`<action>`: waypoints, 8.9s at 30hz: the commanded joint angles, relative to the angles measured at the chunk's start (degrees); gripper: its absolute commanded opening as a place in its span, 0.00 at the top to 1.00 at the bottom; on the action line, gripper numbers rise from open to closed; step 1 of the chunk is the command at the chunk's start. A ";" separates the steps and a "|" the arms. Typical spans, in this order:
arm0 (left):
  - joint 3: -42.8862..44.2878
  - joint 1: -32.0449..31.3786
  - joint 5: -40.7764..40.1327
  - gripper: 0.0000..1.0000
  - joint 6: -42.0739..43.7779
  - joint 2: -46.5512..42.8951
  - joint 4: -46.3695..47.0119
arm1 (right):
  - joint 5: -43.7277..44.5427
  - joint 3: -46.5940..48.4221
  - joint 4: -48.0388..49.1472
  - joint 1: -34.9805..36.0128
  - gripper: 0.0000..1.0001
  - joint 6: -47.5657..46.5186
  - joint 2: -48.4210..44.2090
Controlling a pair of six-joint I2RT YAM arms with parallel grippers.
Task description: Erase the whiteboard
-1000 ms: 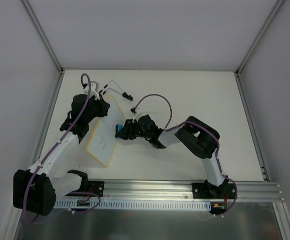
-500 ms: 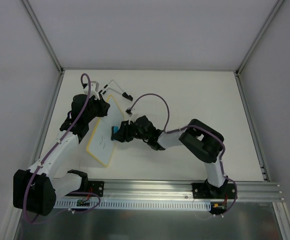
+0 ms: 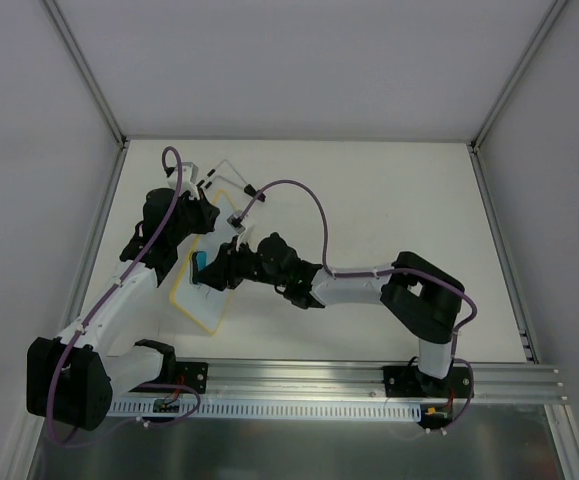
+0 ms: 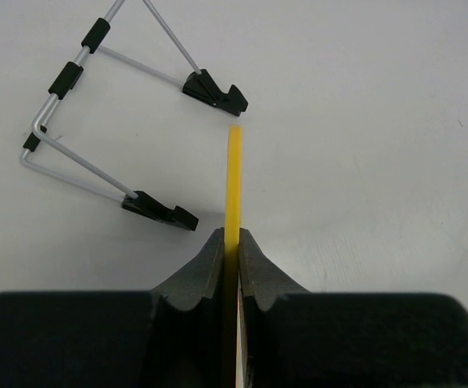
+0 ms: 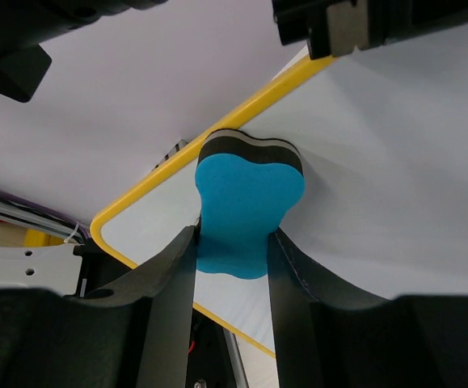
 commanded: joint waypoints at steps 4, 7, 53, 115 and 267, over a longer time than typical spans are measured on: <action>0.45 -0.74 1.72 1.00 -1.44 0.41 0.81 | 2.56 0.23 2.74 1.15 1.00 0.38 -1.18; 0.45 -0.83 1.54 1.00 -1.36 0.23 0.81 | 4.23 -3.88 3.44 0.27 1.00 2.31 -0.13; 0.28 -0.92 1.19 1.00 -2.24 -0.47 0.81 | 9.41 4.81 -9.21 5.80 0.99 2.75 -5.84; -0.60 -1.09 -0.74 1.00 -2.41 -3.46 1.07 | 19.70 -14.80 -40.21 -5.78 1.00 -2.77 -25.25; 67.15 11.47 20.35 1.00 12.26 56.12 -21.95 | 8.98 -19.99 -62.48 -27.24 0.01 -18.25 -30.80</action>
